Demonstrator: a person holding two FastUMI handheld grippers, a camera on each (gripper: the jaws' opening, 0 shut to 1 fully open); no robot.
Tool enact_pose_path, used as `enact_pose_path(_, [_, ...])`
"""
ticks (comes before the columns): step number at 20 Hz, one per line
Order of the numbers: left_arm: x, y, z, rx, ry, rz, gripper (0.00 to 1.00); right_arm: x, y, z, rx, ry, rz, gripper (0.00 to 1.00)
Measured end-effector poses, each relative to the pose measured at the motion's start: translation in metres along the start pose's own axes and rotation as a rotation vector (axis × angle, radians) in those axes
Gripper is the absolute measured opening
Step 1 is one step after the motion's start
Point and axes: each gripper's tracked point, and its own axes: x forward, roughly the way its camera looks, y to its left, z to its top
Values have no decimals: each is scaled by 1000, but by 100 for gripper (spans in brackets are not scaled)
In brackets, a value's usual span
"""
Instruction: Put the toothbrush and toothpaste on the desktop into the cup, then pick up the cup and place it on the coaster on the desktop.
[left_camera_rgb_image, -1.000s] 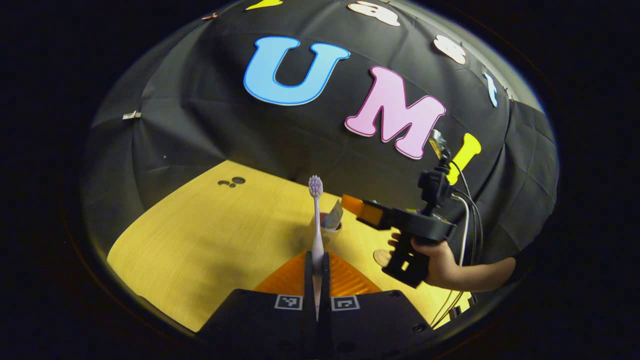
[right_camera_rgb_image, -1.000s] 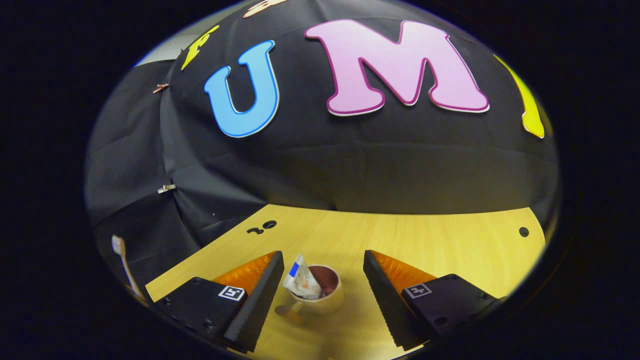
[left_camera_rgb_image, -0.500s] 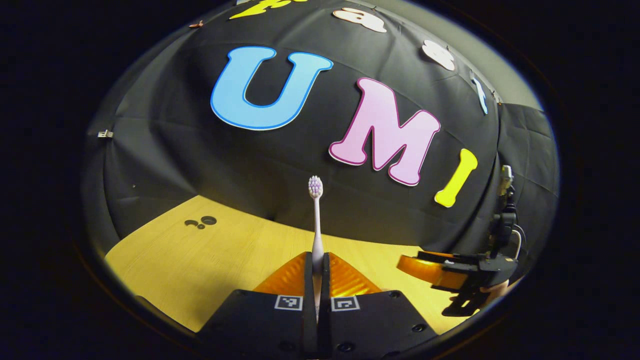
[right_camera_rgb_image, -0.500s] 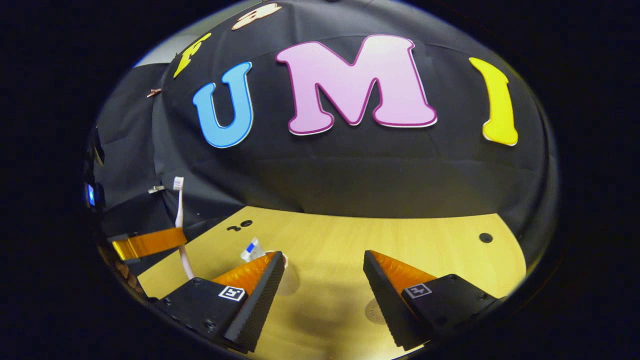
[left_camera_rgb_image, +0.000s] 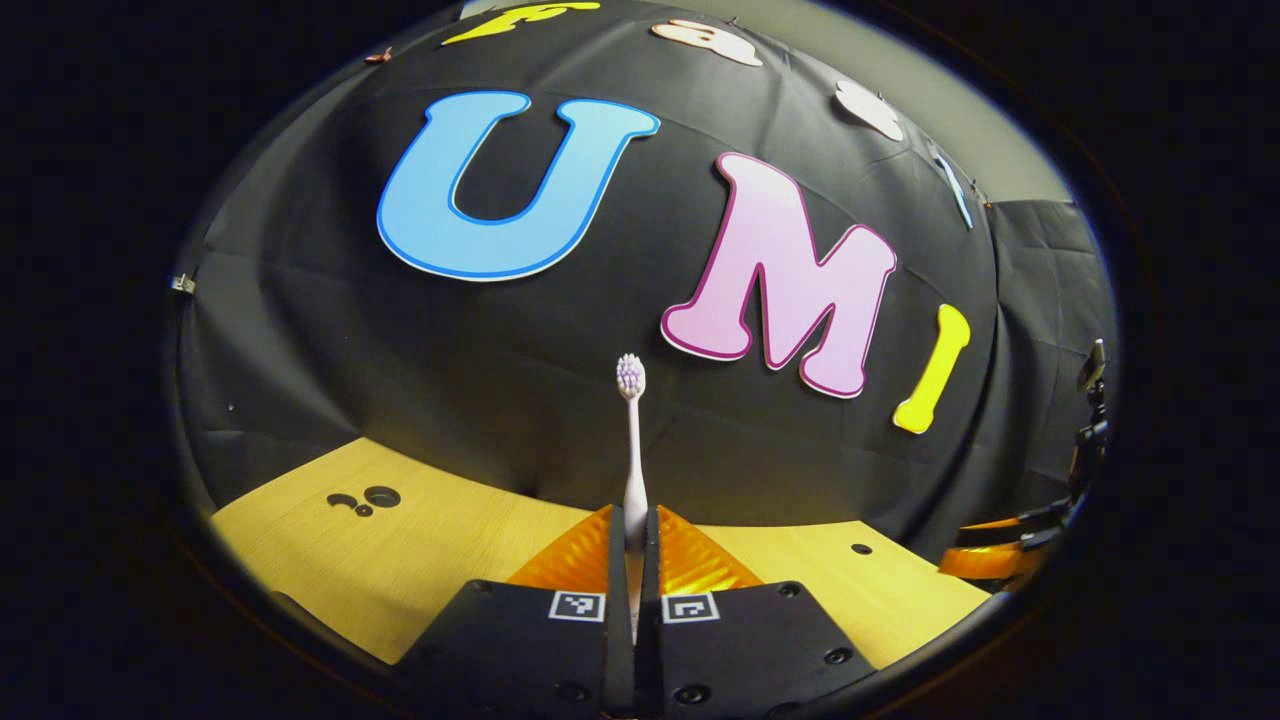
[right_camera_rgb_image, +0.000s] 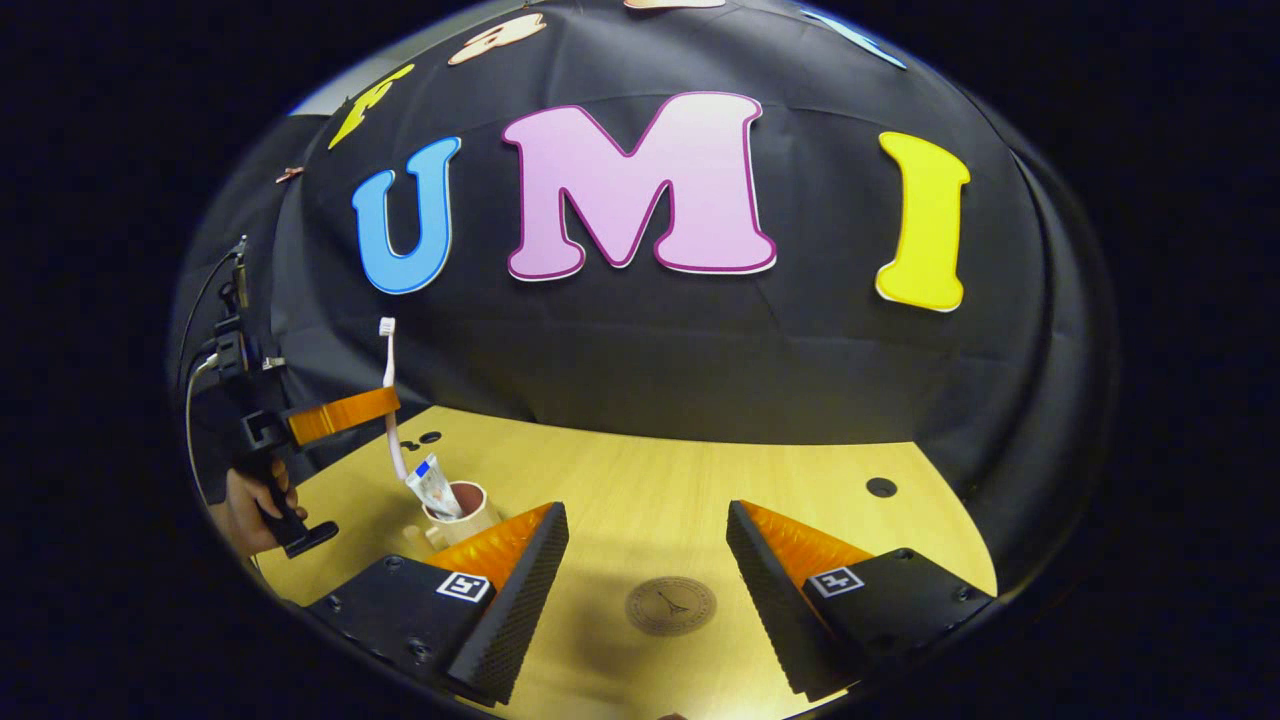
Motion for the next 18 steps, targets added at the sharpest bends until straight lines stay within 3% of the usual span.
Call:
enact_pose_path(6, [24,5,-38,61,5,-19,6,-16,-9,-23,64,36,-31,99])
enact_pose_path(16, [19,7,-66,65,47,-30,12,-35,-25,-43,86,57,-59,99])
enact_pose_path(17, [18,6,-69,80,56,-26,16,-37,-26,-45,90,63,-61,99])
enact_pose_path(18, [11,9,-72,103,65,-11,34,-39,-28,-46,93,63,-64,99])
